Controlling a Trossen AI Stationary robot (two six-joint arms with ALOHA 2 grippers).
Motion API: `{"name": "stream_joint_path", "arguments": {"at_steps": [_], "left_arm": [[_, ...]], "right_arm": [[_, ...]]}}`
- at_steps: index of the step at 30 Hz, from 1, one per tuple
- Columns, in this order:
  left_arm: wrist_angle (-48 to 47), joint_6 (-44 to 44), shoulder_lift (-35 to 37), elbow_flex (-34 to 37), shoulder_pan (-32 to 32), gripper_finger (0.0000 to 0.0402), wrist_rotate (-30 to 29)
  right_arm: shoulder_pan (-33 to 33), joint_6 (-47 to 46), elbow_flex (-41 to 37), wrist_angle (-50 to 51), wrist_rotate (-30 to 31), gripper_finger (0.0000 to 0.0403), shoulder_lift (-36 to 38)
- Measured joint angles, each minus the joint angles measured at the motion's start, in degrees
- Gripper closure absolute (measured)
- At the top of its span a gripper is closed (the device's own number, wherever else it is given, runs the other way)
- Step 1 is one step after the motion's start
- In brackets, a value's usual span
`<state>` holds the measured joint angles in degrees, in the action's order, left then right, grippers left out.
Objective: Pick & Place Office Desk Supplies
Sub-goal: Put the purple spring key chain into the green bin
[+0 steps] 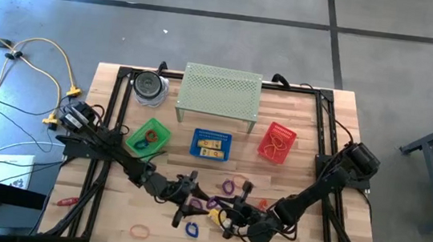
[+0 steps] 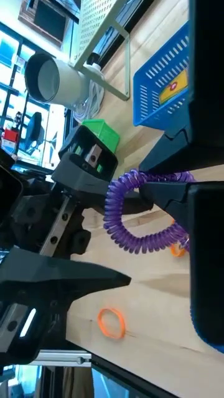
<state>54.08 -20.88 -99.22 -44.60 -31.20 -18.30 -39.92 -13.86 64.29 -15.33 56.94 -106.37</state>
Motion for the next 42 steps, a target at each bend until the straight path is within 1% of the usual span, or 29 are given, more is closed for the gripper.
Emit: {"name": "stream_joint_path", "arguments": {"at_steps": [6, 12, 17, 22, 29, 34, 39, 42], "left_arm": [[0.31, -0.17, 0.0, 0.0, 0.93, 0.0211, 0.15], [0.18, -0.2, 0.0, 0.0, 0.93, 0.0231, -0.51], [-0.16, -0.91, 0.0, 0.0, 0.93, 0.0264, -0.95], [-1.22, -2.97, 0.0, 0.0, 0.93, 0.0304, -3.01], [-2.21, -3.19, 0.0, 0.0, 0.96, 0.036, -3.39], [-2.82, -3.26, 0.0, 0.0, 0.96, 0.0392, -3.37], [-2.89, -4.5, 0.0, 0.0, 0.96, 0.0395, -3.33], [-2.86, -4.57, 0.0, 0.0, 1.0, 0.0396, -3.52]], "right_arm": [[0.24, -0.01, 0.0, 0.11, 0.33, 0.0399, 0.0], [0.37, -0.03, 0.0, 0.24, -0.38, 0.0399, 0.0], [0.35, -0.03, 0.0, 0.24, -0.72, 0.0399, 0.02], [0.42, -0.97, 0.0, 0.58, -1.65, 0.0399, 0.02], [0.37, -1.54, 0.0, 1.43, -2.56, 0.0397, 0.02], [0.37, -1.45, 0.0, 1.76, -3.25, 0.0372, 0.02], [0.33, -1.34, 0.0, 1.9, -3.37, 0.034, 0.02], [0.21, -1.74, 0.0, 1.93, -4.5, 0.032, 0.02]]}}
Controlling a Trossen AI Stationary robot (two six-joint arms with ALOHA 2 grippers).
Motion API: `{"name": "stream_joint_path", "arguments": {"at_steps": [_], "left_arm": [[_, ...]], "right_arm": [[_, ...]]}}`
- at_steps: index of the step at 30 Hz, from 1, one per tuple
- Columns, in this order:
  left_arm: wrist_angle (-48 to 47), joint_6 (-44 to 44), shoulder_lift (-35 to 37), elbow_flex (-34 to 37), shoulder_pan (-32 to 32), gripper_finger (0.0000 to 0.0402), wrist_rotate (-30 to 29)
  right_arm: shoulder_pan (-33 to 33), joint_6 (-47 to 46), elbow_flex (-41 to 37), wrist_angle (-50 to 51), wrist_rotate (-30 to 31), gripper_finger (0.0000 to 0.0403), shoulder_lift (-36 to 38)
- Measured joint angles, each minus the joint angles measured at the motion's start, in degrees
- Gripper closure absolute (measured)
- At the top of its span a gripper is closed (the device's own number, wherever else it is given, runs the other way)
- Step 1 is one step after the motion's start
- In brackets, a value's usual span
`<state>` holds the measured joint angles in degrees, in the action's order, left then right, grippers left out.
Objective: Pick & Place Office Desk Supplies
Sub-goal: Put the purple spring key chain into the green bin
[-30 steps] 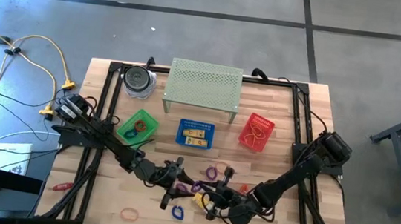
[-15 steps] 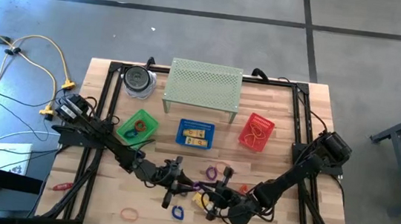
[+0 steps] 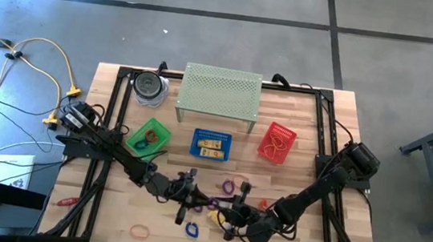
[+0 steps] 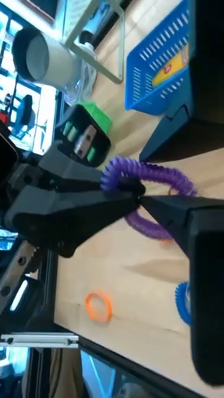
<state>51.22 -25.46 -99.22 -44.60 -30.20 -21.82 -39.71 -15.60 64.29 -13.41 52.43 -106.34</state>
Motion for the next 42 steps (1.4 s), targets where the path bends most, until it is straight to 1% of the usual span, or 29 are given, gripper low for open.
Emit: {"name": "stream_joint_path", "arguments": {"at_steps": [2, 4, 6, 9, 12, 15, 19, 22, 24, 28, 32, 34, 38, 40, 42], "left_arm": [[0.0, -0.1, 0.0, 0.0, 0.03, 0.0396, -0.05], [-0.29, -0.28, 0.0, 0.0, 0.03, 0.0396, 0.0], [-1.14, -1.57, 0.0, 0.0, 0.05, 0.0397, -0.04], [-2.57, -2.53, 0.0, 0.0, 0.05, 0.0397, -0.04], [-3.92, -2.97, 0.0, 0.0, 0.05, 0.0398, 0.02], [-8.94, -5.16, 1.23, -0.01, -0.39, 0.0398, 0.24], [-19.1, -7.52, 5.26, -0.02, -1.33, 0.0398, 0.06], [-27.32, -9.9, 10.03, -0.06, -1.66, 0.0398, -0.21], [-34.2, -12.15, 13.63, -0.07, -2.07, 0.0398, -1.84], [-50.24, -16.75, 21.98, -0.07, -2.38, 0.0398, -7.34], [-65.43, -26.57, 29.78, -0.09, -2.29, 0.0398, -10.23], [-71.42, -29.88, 33.03, -0.09, -2.25, 0.0398, -10.55], [-79.15, -31.57, 38.83, -0.09, -1.0, 0.0395, -10.52], [-83.78, -34.67, 41.86, -0.09, 0.28, 0.0393, -10.58], [-90.43, -38.21, 44.52, -0.09, 2.05, 0.0393, -10.58]], "right_arm": [[-0.06, -2.35, 0.0, 0.34, -1.02, 0.0303, 0.0], [-0.04, -4.57, 0.0, 1.46, -3.42, 0.0281, 0.0], [-0.06, -6.95, 0.02, 2.86, -5.04, 0.0255, 0.0], [-0.08, -9.78, 0.01, 3.9, -5.31, 0.0212, 0.0], [-0.52, -10.1, 0.0, 4.22, -7.48, 0.0172, 0.11], [-1.2, -11.06, 0.02, 4.11, -9.96, 0.0148, 0.55], [-1.87, -13.41, 0.02, 4.46, -11.03, 0.014, 0.52], [-1.94, -15.89, 0.02, 5.88, -11.26, 0.0141, 0.53], [-1.94, -16.3, 0.01, 6.09, -11.77, 0.0143, 0.52], [-1.94, -16.31, 0.02, 6.05, -12.31, 0.0144, 0.52], [-1.94, -16.28, 0.02, 5.99, -12.3, 0.0144, 0.52], [-1.88, -16.24, 0.02, 5.99, -12.25, 0.0144, 0.52], [-1.71, -16.3, 0.02, 5.95, -12.27, 0.0144, 0.52], [-1.5, -16.3, 0.02, 5.92, -12.32, 0.0144, 0.52], [-1.5, -16.74, 0.02, 5.94, -12.48, 0.0144, 0.52]]}}
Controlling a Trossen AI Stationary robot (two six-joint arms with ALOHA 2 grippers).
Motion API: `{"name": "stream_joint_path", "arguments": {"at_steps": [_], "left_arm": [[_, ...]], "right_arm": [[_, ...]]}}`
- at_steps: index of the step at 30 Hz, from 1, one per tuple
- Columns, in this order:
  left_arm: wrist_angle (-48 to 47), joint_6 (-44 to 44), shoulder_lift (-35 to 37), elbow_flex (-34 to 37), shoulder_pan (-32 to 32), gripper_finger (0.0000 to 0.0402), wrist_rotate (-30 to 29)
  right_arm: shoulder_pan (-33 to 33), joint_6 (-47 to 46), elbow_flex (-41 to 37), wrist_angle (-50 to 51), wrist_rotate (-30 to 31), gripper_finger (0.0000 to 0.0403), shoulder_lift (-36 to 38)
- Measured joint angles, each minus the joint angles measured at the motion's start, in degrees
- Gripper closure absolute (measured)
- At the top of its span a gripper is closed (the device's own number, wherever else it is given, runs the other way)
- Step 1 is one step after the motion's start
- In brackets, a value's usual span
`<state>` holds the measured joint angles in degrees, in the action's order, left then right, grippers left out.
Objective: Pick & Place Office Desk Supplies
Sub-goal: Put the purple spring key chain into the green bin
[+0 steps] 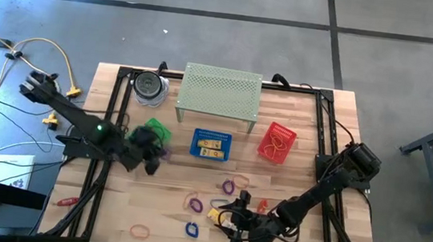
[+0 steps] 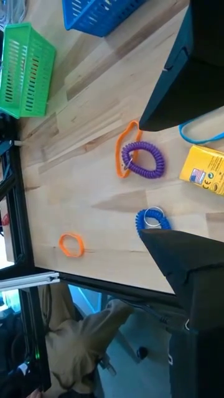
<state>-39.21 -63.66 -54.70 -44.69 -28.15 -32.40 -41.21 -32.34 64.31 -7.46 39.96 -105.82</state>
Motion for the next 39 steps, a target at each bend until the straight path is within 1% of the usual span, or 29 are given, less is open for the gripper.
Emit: {"name": "stream_joint_path", "arguments": {"at_steps": [3, 5, 7, 11, 15, 17, 20, 23, 30, 32, 35, 39], "left_arm": [[-11.87, -5.52, 2.79, 0.0, 3.09, 0.0394, 0.76], [-18.09, -9.81, 3.48, 0.0, 5.2, 0.0394, 0.8], [-20.36, -11.71, 3.27, 0.0, 7.05, 0.0394, 1.69], [-22.75, -9.91, 0.76, 0.0, 11.85, 0.0394, 6.08], [-27.07, -9.66, -3.29, 0.02, 17.02, 0.0394, 10.61], [-27.92, -8.26, -5.19, 0.02, 19.2, 0.0391, 12.69], [-26.76, -3.65, -7.87, 0.02, 21.62, 0.0386, 15.54], [-25.82, -0.31, -10.07, 0.01, 23.25, 0.0385, 16.46], [-25.91, -0.49, -13.51, 0.02, 25.92, 0.0383, 19.41], [-25.93, -0.16, -13.68, 0.01, 26.4, 0.0381, 21.89], [-26.04, -0.14, -13.68, 0.01, 27.03, 0.0366, 24.4], [-26.48, 0.8, -13.65, 0.0, 27.14, 0.0327, 24.48]], "right_arm": [[0.02, -0.87, 0.0, 0.37, -0.56, 0.0144, -0.02], [0.02, -0.89, 0.0, 0.39, -0.96, 0.0144, -0.04], [0.05, -0.89, 0.0, 0.4, -0.95, 0.0144, -0.04], [0.57, -0.9, 0.0, 0.46, -1.27, 0.0144, -0.04], [0.87, -1.09, -0.02, 0.41, -1.96, 0.0144, -0.48], [0.82, -1.11, -0.02, 0.49, -2.19, 0.0144, -0.52], [0.81, -1.11, -0.02, 0.48, -2.66, 0.0144, -0.52], [0.81, -1.11, -0.02, 0.48, -2.67, 0.0144, -0.52], [0.83, -1.09, -0.02, 0.83, -2.64, 0.0144, -0.52], [0.81, -1.11, -0.02, 0.83, -2.64, 0.0144, -0.52], [0.81, -1.11, -0.02, 0.83, -2.64, 0.0144, -0.52], [0.83, -1.1, -0.02, 0.83, -2.64, 0.0144, -0.52]]}}
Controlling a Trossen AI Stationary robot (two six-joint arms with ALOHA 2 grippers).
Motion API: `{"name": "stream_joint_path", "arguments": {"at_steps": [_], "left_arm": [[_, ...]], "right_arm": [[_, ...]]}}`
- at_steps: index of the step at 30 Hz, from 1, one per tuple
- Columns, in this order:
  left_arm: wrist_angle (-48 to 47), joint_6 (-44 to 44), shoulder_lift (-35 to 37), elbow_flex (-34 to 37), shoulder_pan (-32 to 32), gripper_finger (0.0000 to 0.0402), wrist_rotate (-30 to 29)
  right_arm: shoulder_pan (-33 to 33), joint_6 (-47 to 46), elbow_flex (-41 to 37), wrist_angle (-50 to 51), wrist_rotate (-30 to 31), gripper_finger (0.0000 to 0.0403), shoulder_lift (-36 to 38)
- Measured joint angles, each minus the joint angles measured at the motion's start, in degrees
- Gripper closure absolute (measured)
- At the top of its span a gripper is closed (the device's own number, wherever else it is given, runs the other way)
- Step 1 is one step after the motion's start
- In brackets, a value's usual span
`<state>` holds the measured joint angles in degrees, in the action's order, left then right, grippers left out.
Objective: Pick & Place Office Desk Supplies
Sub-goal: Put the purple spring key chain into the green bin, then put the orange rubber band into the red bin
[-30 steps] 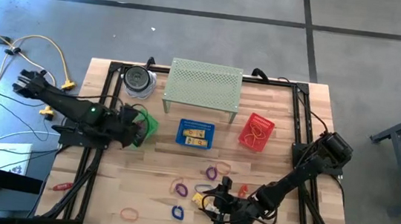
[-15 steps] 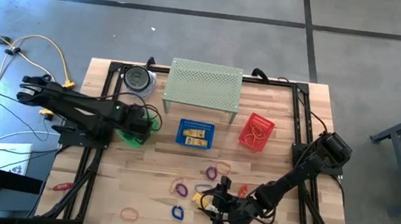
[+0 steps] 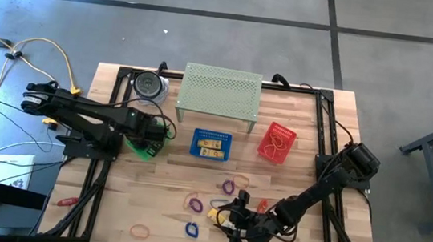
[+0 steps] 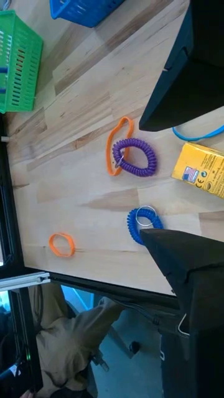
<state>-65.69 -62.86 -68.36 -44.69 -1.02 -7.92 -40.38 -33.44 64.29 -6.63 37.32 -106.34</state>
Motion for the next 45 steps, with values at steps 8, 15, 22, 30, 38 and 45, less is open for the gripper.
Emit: {"name": "stream_joint_path", "arguments": {"at_steps": [8, 15, 22, 30, 38, 45], "left_arm": [[-0.4, 0.36, 0.06, -0.19, 0.26, 0.027, -1.73], [-5.26, 0.07, 0.76, -4.03, -0.35, 0.0269, -0.8], [-0.17, 0.57, 0.76, -9.49, -8.81, 0.0268, -6.3], [25.68, 12.16, -1.22, -8.44, -27.34, 0.0268, -15.64], [41.35, 13.17, -12.08, -7.96, -37.93, 0.0268, -26.86], [47.67, 15.79, -28.2, -7.91, -40.52, 0.0268, -34.74]], "right_arm": [[0.0, 0.01, 0.0, 0.0, 0.0, 0.0144, 0.0], [0.0, 0.0, -0.1, -0.02, 0.01, 0.0144, 0.0], [0.04, -0.46, -0.17, 0.04, 0.2, 0.0144, 0.0], [0.04, -1.26, -0.22, 0.44, 0.04, 0.0144, 0.0], [0.0, -1.5, -0.22, 0.43, 0.02, 0.0144, 0.0], [0.0, -1.5, -0.22, 0.54, 0.02, 0.0144, 0.02]]}}
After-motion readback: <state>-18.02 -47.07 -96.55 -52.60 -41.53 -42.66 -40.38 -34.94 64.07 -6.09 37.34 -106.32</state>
